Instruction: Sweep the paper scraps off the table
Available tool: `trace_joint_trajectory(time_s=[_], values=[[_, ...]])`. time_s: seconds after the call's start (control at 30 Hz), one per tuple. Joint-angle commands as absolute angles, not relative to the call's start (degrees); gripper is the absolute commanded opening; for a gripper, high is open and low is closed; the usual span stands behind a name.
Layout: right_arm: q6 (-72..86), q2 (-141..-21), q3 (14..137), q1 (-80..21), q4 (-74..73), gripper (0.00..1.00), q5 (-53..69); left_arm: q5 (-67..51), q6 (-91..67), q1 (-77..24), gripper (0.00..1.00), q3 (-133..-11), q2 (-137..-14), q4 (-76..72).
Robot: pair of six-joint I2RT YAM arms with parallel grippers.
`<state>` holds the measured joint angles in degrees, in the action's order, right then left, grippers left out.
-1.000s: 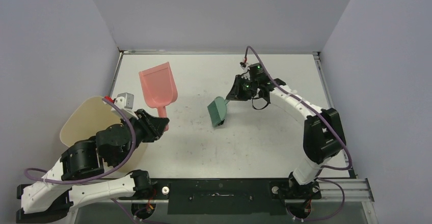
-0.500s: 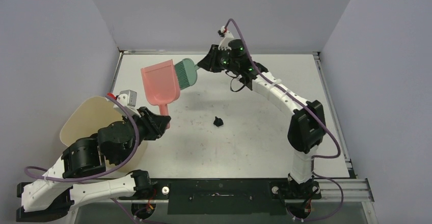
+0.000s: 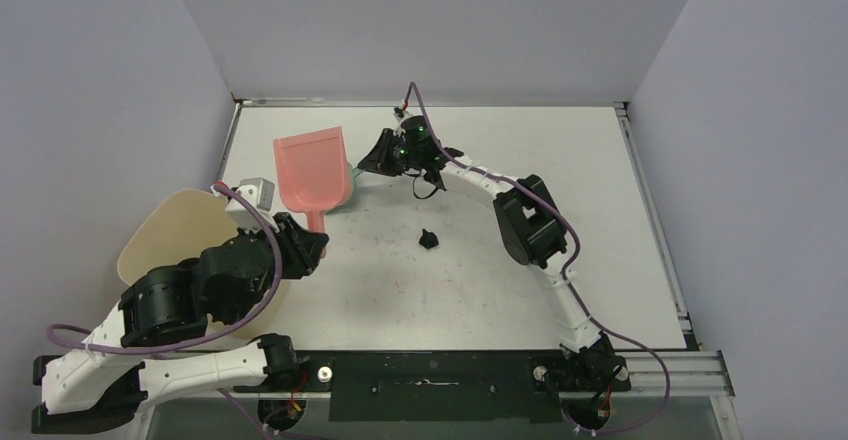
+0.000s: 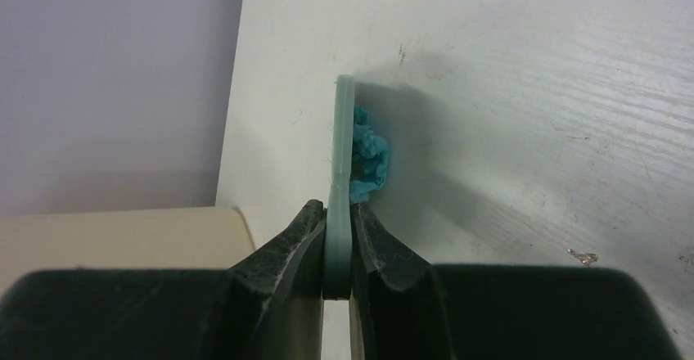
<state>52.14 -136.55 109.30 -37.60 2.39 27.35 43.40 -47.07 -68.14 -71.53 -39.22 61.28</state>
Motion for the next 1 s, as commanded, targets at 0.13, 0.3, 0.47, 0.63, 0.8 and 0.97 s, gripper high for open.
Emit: trace_joint_trajectory(time_s=[0.13, 0.3, 0.47, 0.63, 0.8, 0.97], values=[[54.5, -133.4, 106.8, -36.7, 6.2, 0.05, 27.0, 44.3, -43.1, -67.9, 0.00, -71.8, -39.8, 61.6], [49.7, -126.3, 96.7, -33.4, 3.0, 0.05, 26.1, 42.9, -41.5, -67.8, 0.00, -72.7, -42.2, 64.4], [44.5, -116.2, 84.3, -29.5, -1.2, 0.05, 24.6, 41.9, -40.0, -67.7, 0.00, -75.6, -47.6, 71.9], [37.4, -105.7, 71.7, -26.6, -8.4, 0.05, 26.5, 40.0, -39.6, -67.6, 0.00, -76.2, -51.0, 74.7], [32.2, -90.9, 56.3, -22.2, -9.5, 0.05, 22.1, 39.6, -39.2, -67.2, 0.00, -74.6, -51.9, 74.6], [24.7, -80.7, 53.8, -15.1, -16.9, 0.05, 21.9, 39.0, -38.4, -66.6, 0.00, -74.2, -53.7, 74.8]])
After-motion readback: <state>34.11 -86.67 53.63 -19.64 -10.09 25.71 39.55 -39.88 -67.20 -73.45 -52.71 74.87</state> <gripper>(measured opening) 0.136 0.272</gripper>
